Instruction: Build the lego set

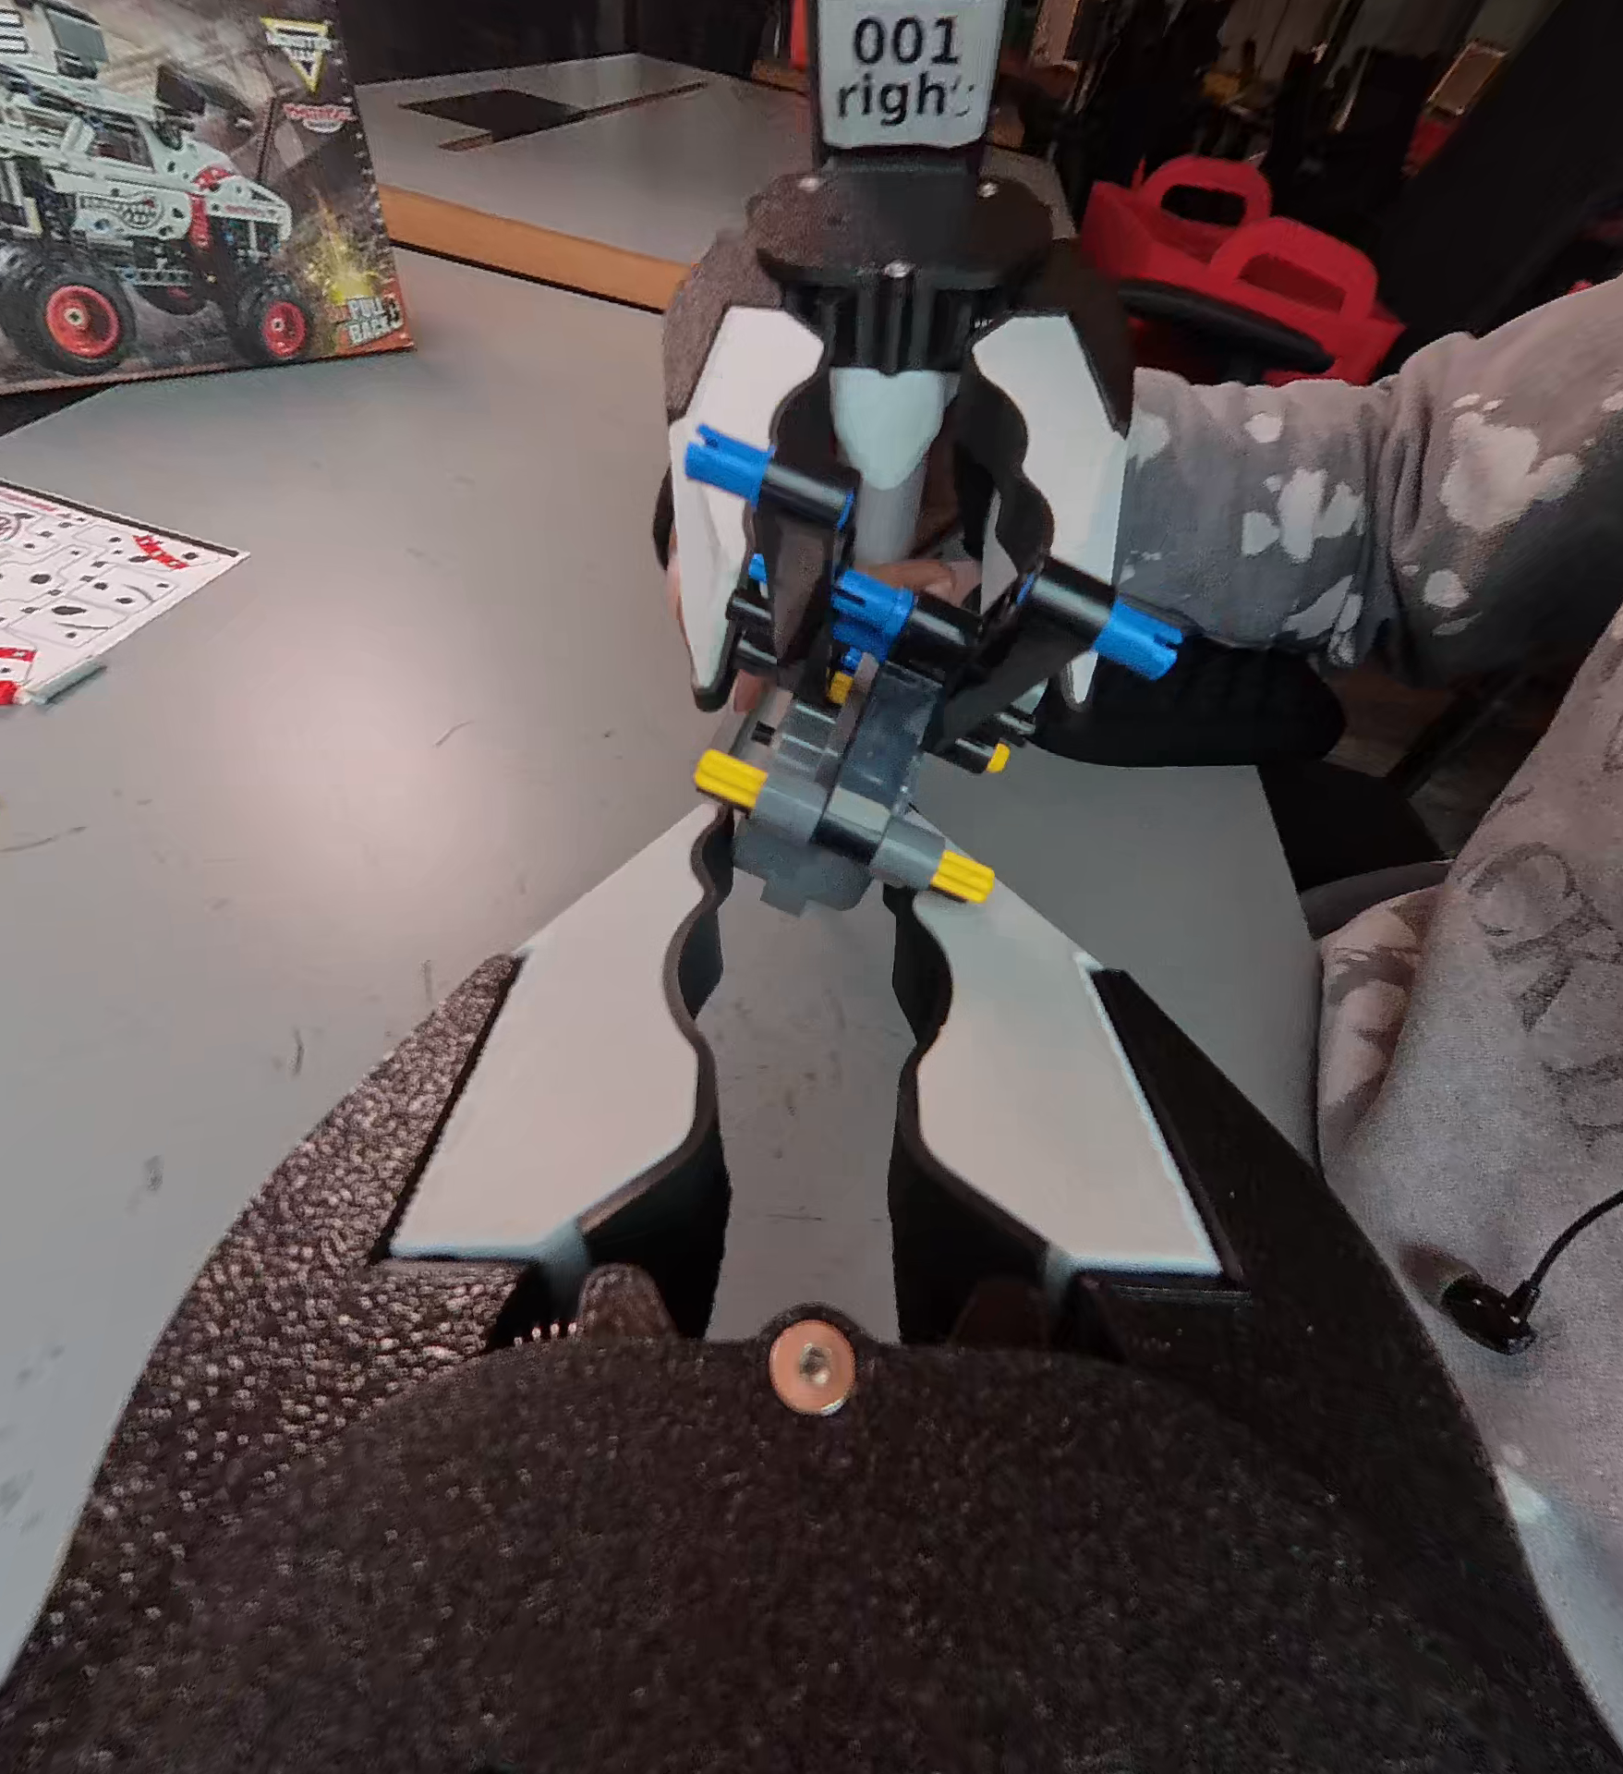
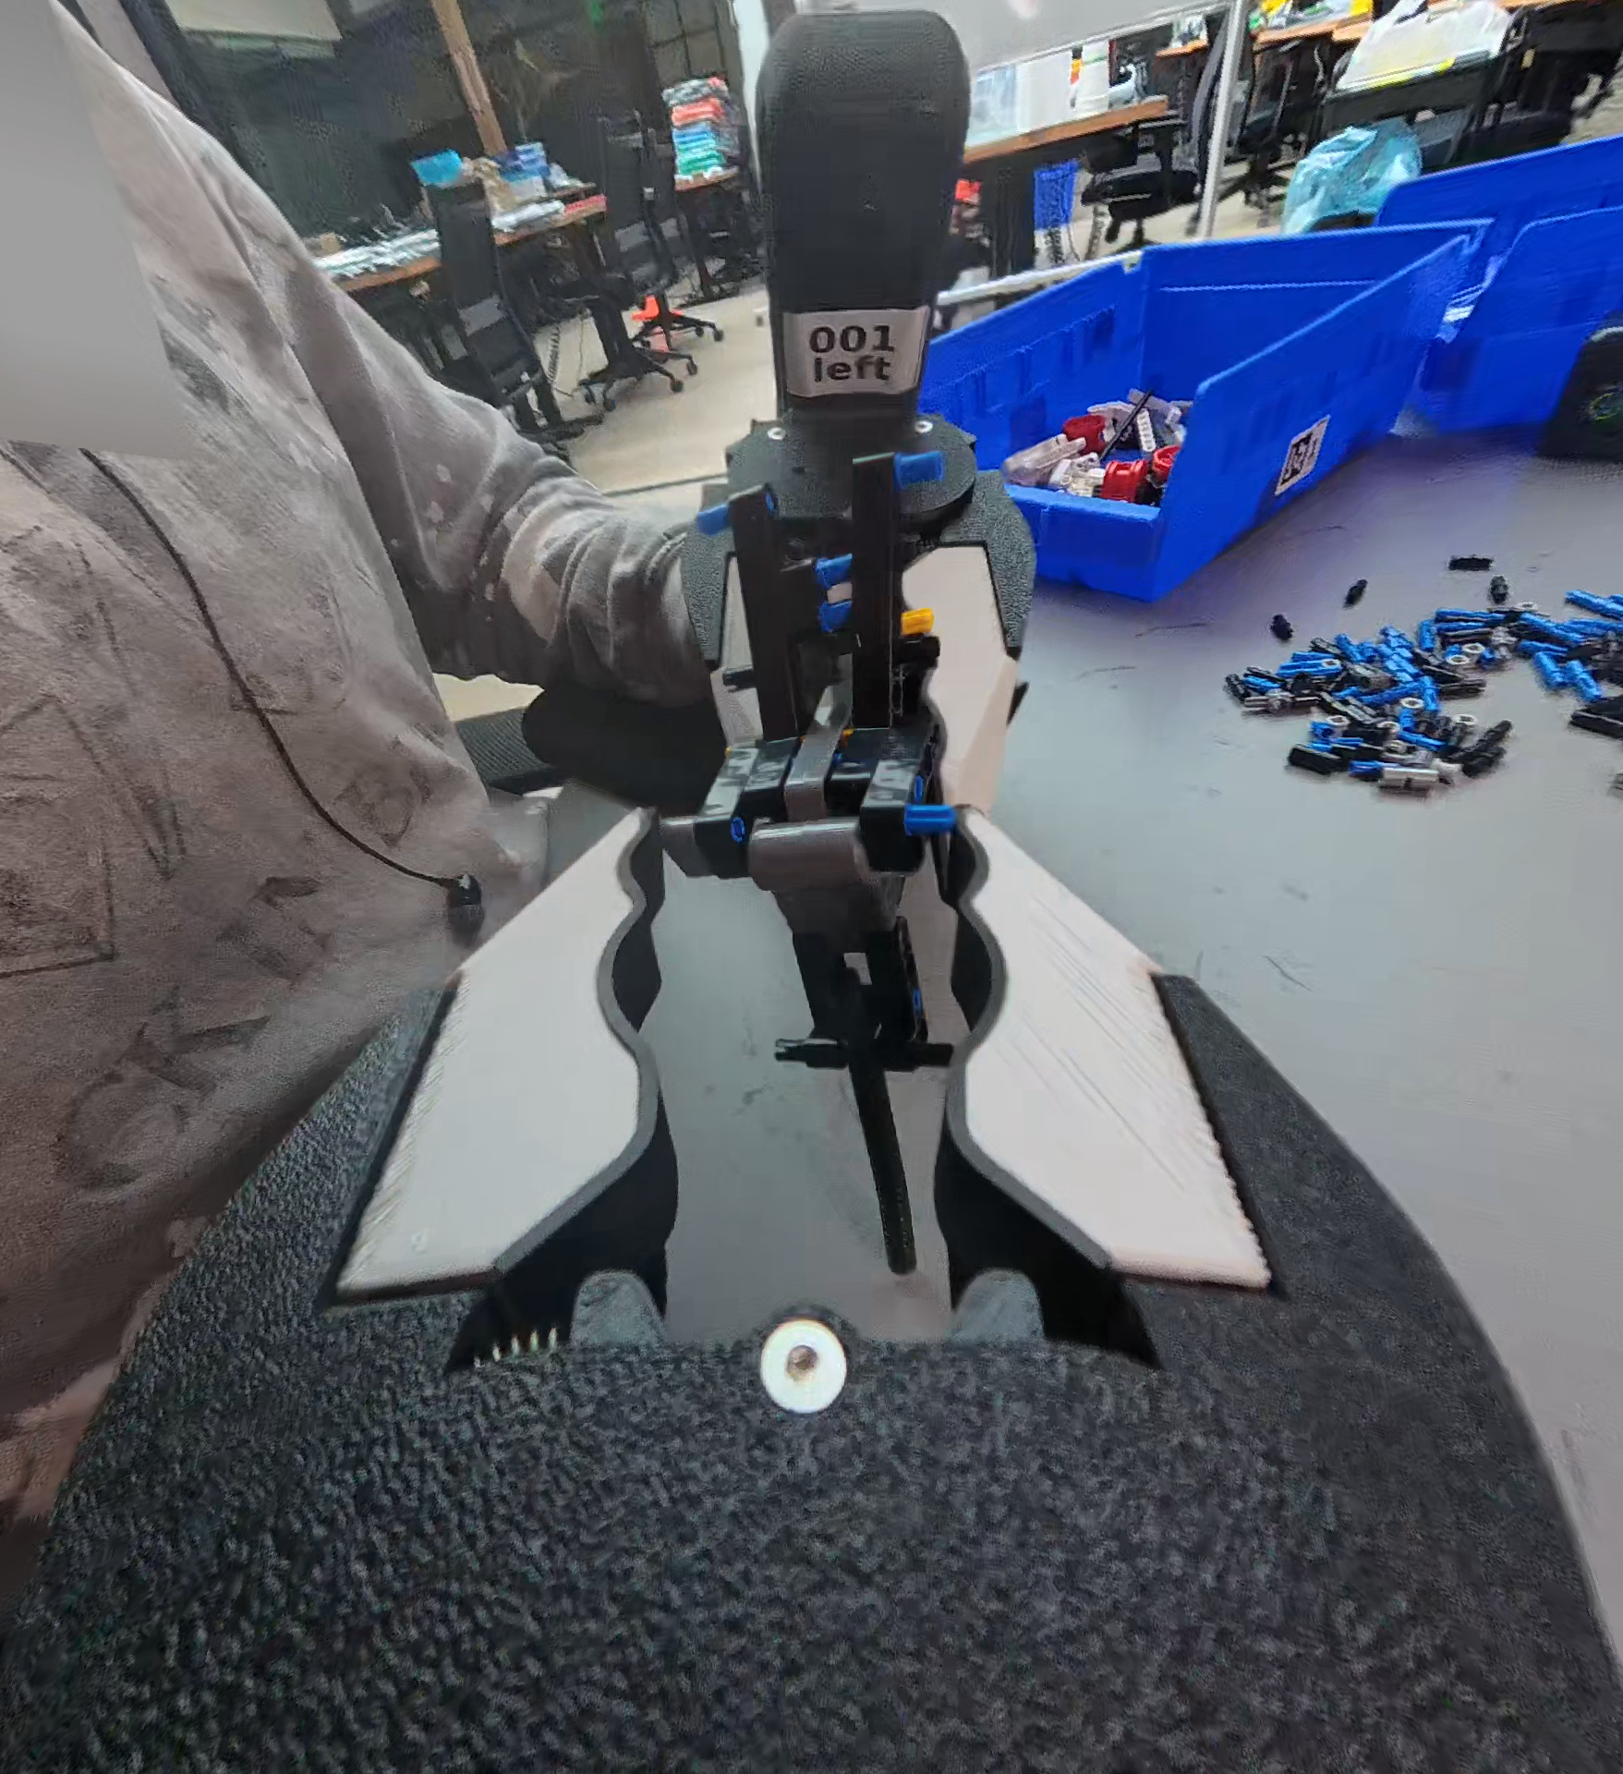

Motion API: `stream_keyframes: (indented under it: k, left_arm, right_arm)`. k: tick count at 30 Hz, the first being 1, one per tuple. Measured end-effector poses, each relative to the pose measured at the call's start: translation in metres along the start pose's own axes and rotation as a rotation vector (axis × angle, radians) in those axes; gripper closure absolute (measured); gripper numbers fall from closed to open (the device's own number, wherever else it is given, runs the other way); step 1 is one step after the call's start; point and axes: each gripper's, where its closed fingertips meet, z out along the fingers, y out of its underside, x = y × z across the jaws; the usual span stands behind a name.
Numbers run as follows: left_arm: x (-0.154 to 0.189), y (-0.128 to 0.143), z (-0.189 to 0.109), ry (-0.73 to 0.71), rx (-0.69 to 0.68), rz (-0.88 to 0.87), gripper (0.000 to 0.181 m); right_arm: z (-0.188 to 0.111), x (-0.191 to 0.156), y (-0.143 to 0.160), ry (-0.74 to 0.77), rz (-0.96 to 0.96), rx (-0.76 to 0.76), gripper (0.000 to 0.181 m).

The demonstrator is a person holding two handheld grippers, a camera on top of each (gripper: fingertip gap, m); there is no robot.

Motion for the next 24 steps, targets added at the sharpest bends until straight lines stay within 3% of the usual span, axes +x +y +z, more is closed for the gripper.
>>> stream_keyframes:
  k: [6, 8, 13, 20, 24]
  left_arm:
    - [-0.022, 0.020, -0.002, -0.111, -0.120, 0.038, 0.152]
    - [-0.025, 0.024, 0.000, -0.131, -0.147, 0.063, 0.153]
    - [-0.028, 0.039, 0.005, -0.178, -0.245, 0.172, 0.153]
    - [-0.023, 0.039, 0.008, -0.140, -0.222, 0.157, 0.151]
    - [-0.019, 0.049, 0.009, -0.089, -0.289, 0.161, 0.152]
  right_arm:
    - [0.001, 0.022, 0.003, 0.303, -0.256, -0.200, 0.114]
    - [0.005, 0.030, 0.013, 0.377, -0.325, -0.293, 0.118]
    - [0.013, 0.032, 0.030, 0.365, -0.340, -0.339, 0.133]
    - [0.018, 0.030, 0.034, 0.349, -0.359, -0.290, 0.135]
    - [0.021, 0.029, 0.041, 0.331, -0.372, -0.283, 0.136]
